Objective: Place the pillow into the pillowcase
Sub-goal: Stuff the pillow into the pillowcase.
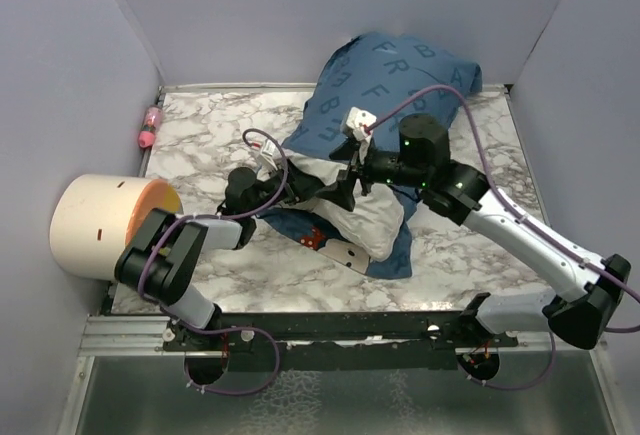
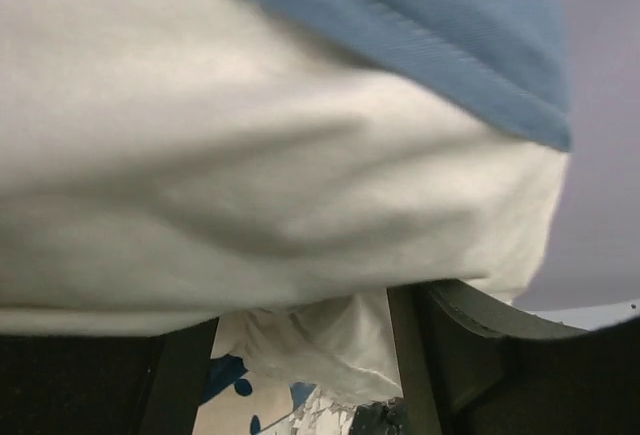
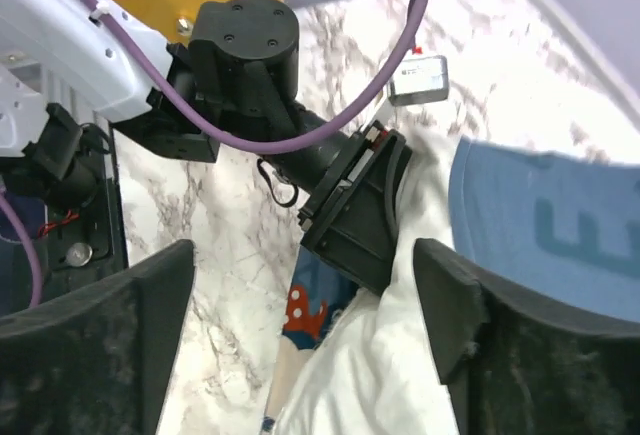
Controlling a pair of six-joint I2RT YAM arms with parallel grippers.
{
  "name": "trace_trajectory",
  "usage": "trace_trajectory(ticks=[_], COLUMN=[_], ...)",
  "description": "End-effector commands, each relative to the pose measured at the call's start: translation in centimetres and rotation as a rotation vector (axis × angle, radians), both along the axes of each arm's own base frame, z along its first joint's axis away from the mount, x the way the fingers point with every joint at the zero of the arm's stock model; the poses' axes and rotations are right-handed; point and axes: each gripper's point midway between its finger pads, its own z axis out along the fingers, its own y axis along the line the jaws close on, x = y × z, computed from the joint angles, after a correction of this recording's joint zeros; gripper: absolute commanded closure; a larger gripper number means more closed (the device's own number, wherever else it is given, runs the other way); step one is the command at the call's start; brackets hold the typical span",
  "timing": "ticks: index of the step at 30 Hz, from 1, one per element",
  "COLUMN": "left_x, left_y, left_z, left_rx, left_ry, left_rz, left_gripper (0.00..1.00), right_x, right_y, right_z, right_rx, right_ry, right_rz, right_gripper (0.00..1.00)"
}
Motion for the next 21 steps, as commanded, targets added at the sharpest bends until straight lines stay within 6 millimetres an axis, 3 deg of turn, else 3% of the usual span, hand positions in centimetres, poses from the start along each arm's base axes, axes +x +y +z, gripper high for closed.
trace_trajectory(ticks=[1,5,8,12,15,18,21], left_x=[0.9,-0.6,-2.3,-4.4,-5.8,-7.0,-7.9], left_y=[2.7,4.0,5.3,7.7,9.2,9.6,9.1], left_z=[1.2,1.4,0.8,0.7,1.3,1.7,1.8], left_rx=[0.177,0.293,0.366,0.428,0.413,0.368,0.328], left_ry=[-0.024,-0.008,0.034,0.065,0.064,0.069,0.083], left_rz=[0.132,0.136,0.142,0.217,0.29,0.309,0.271], left_gripper=[0.32,0.29,0.3,0.33,0.44,0.54,0.57], right_x=[-3.8,-5.5,-4.4,-0.4,3.1,5.1,6.8], right_y=[0.2,1.5,2.0,0.7,-1.4,-2.2,-2.7], right_z=[1.1,-2.8,-5.2,-8.2,-11.5,-14.9,-17.7], right_rx=[-0.067,-0.198,-0.309,-0.471,-0.624,-0.716,-0.776], right_ry=[-0.19,-0.331,-0.354,-0.379,-0.39,-0.384,-0.366], right_rz=[0.231,0.331,0.303,0.125,-0.066,-0.176,-0.285], right_gripper=[0.05,0.0,0.0,0.0,0.0,0.0,0.0])
